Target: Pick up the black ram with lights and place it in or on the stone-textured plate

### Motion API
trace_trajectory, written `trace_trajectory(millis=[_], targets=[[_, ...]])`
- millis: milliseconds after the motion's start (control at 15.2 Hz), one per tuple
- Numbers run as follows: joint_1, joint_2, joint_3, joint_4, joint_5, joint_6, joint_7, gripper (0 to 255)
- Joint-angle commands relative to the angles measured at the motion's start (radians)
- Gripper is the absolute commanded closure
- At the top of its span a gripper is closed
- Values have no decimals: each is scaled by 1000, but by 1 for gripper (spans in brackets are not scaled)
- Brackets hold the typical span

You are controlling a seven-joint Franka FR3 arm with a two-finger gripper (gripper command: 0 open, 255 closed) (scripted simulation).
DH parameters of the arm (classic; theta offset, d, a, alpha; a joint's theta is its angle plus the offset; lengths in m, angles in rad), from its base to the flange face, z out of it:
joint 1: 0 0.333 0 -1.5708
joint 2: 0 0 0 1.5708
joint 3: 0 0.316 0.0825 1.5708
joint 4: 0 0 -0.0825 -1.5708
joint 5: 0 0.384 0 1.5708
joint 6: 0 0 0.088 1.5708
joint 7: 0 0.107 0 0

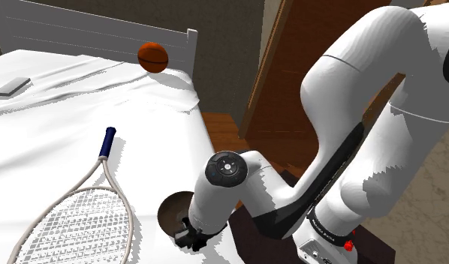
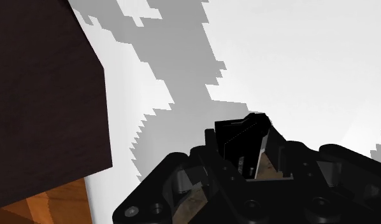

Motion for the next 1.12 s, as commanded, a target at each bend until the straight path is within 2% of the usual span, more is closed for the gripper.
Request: trace_trajectory(millis=[0, 132, 264, 462, 726, 1056], targets=[[-22, -39, 36, -4, 80, -9, -58, 255], [-41, -98, 75, -11, 197, -21, -144, 255], [-39, -159, 91, -14, 315, -39, -232, 255], [7, -240, 67, -13, 454, -80, -336, 255], [70, -323, 16, -3, 570, -145, -426, 255], [120, -396, -34, 14, 642, -218, -486, 255]])
